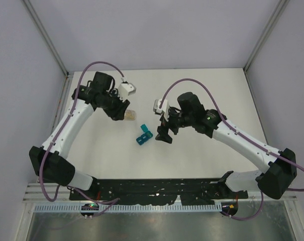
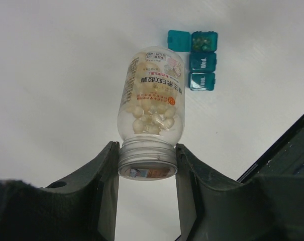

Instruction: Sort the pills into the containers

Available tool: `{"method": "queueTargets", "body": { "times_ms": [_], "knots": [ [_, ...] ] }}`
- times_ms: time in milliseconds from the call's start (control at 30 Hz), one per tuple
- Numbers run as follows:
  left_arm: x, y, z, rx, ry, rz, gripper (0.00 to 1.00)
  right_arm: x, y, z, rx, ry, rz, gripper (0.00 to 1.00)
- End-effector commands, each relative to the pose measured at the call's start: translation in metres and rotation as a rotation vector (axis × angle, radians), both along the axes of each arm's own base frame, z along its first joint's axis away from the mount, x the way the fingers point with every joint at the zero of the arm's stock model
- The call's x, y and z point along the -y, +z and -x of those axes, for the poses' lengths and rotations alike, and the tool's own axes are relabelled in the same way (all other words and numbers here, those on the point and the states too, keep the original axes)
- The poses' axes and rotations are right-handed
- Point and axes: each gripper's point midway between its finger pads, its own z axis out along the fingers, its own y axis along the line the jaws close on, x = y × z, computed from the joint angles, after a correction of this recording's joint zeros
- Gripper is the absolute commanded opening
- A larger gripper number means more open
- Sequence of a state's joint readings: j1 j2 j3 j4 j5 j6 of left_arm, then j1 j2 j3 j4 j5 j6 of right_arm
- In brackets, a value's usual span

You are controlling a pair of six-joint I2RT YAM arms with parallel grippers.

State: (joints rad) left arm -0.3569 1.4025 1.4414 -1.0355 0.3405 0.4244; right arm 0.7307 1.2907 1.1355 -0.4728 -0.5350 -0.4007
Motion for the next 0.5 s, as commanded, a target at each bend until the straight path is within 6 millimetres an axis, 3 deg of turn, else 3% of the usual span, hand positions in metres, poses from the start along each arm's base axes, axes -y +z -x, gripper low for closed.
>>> {"method": "queueTargets", "body": {
  "times_ms": [0,167,467],
  "knots": [
    [-0.034,-0.007,-0.021,-0.080,0.092,-0.148,0.00,0.004,0.004,-0.014,0.042,-0.054,-0.005,0.97],
    [-0.058,-0.024,-0.036,-0.251,0.151,-0.225,0.00,0.012,-0.006,-0.017,0.046,-0.057,0.015,0.97],
    [-0.096,-0.057,-0.070,-0.357,0.242,-0.358,0.00,0.020,-0.022,-0.018,0.006,-0.060,0.032,0.96]
  ]
}}
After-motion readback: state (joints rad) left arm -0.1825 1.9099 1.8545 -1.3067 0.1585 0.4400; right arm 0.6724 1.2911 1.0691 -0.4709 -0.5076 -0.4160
